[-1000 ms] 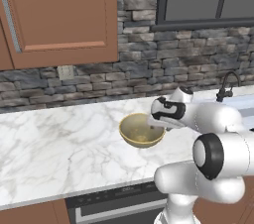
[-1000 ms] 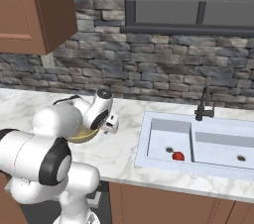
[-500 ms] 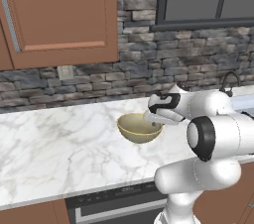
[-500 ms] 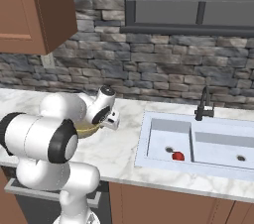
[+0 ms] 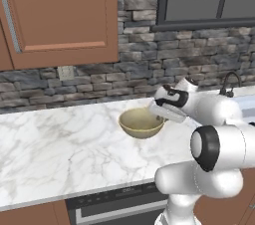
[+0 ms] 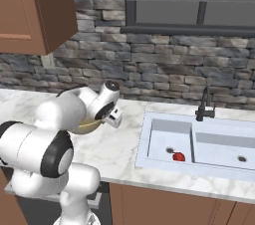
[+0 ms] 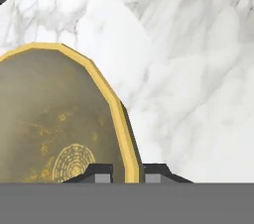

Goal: Clear the mugs and bowl far away from the sink.

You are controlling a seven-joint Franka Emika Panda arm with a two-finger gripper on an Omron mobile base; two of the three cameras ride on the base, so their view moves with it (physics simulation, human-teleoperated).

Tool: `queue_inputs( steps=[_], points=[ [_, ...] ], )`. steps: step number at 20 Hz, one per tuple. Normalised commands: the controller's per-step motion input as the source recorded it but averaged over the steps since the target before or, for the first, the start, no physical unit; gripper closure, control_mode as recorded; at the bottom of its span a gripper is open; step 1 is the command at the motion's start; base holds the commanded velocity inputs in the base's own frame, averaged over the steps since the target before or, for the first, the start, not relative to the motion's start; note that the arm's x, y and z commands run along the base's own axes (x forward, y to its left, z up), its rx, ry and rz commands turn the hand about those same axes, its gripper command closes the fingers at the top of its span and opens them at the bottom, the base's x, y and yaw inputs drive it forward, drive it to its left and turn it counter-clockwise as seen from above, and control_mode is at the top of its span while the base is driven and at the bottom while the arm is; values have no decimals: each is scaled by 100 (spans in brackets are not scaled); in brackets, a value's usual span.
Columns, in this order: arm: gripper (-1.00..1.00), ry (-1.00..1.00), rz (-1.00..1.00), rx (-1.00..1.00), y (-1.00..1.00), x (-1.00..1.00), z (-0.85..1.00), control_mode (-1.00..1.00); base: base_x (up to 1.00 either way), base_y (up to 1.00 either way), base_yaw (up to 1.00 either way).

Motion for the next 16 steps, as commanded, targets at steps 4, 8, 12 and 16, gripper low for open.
queue_inputs(
  steps=[4, 8, 12, 16],
  points=[
    [100, -15, -44, 0, -24, -42, 98, -100, 0, 0, 0],
    [100, -16, -59, 0, -38, -57, 64, -100, 0, 0, 0],
    [100, -5, -80, 0, -2, -43, 39, -100, 0, 0, 0],
    [100, -10, -68, 1, 0, -68, 43, -100, 0, 0, 0]
  ],
)
